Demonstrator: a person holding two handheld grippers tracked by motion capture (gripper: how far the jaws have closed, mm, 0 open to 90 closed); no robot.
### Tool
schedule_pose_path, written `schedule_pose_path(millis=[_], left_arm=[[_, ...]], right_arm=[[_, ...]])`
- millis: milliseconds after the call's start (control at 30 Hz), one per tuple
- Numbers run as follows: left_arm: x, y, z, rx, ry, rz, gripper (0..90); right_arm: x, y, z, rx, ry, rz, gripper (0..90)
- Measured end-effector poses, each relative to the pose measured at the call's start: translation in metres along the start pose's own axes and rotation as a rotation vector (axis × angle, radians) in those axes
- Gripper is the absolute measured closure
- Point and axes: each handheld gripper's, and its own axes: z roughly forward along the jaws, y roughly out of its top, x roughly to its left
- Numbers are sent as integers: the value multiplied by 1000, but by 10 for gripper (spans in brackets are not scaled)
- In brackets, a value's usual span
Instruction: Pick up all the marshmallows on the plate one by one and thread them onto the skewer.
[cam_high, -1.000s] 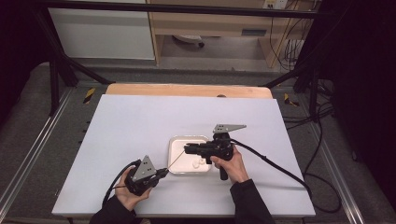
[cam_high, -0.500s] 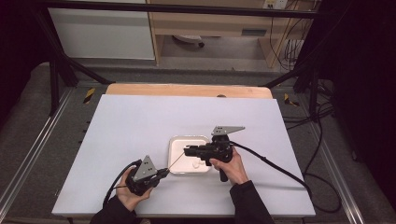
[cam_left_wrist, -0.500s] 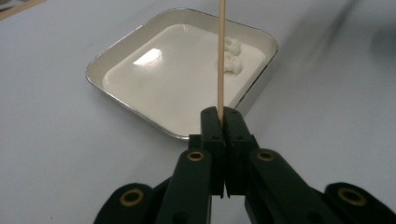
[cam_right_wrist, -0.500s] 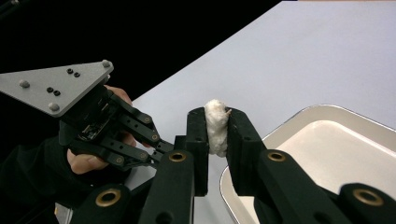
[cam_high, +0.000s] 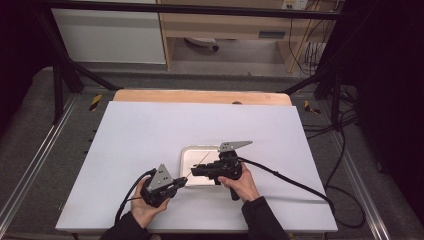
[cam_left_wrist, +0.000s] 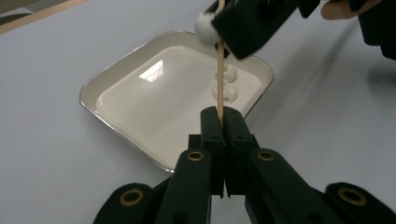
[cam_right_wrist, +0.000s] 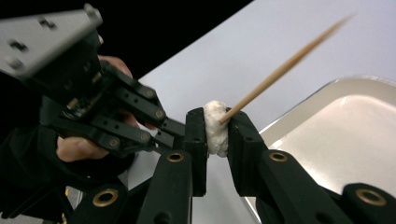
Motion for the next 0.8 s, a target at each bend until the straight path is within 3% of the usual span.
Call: schedule_pose_path(millis=[333, 600, 733, 800], left_arm=[[-1, -1, 6, 1, -16, -36, 887], [9, -6, 1, -12, -29, -91, 887], [12, -8, -2, -9, -29, -101, 886], [13, -9, -2, -8, -33, -110, 886]], right_arm=[[1, -6, 4, 23, -29, -2, 761], [7, 2, -12, -29, -145, -56, 350], [5, 4, -20, -16, -238, -95, 215], [3, 3, -22, 4, -275, -121, 188]])
